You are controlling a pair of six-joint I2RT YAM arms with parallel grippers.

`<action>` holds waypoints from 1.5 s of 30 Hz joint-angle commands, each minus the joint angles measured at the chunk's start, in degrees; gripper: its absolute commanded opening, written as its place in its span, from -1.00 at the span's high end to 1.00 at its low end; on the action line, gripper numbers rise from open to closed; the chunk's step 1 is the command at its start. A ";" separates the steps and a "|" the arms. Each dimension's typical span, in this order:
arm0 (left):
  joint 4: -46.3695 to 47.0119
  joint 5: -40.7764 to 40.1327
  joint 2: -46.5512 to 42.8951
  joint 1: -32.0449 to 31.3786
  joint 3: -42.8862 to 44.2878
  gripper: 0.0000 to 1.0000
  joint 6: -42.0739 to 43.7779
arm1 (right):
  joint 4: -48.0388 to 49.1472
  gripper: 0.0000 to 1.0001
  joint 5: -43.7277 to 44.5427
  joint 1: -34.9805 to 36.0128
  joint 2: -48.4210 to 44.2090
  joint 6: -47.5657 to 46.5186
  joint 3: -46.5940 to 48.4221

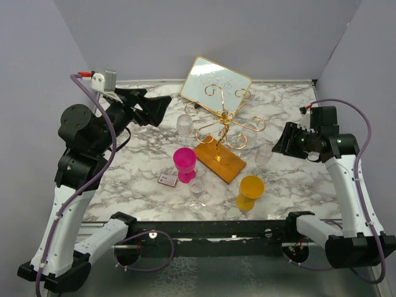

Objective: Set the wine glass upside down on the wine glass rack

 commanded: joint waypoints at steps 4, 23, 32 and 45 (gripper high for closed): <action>1.87 -1.00 0.48 -0.14 1.56 -0.99 -0.08 | 0.90 0.03 -0.23 2.98 2.18 -1.84 1.26; 1.73 -2.14 -0.25 -0.17 1.14 -0.99 0.05 | -2.32 0.90 19.06 11.92 7.66 0.55 4.11; 1.68 -2.07 0.04 -0.19 1.75 -0.99 -0.23 | -7.59 0.98 26.37 12.02 7.65 -0.14 9.85; 2.12 1.06 2.72 -0.16 4.11 -0.99 -3.60 | -8.16 0.98 39.91 12.02 5.45 5.90 19.86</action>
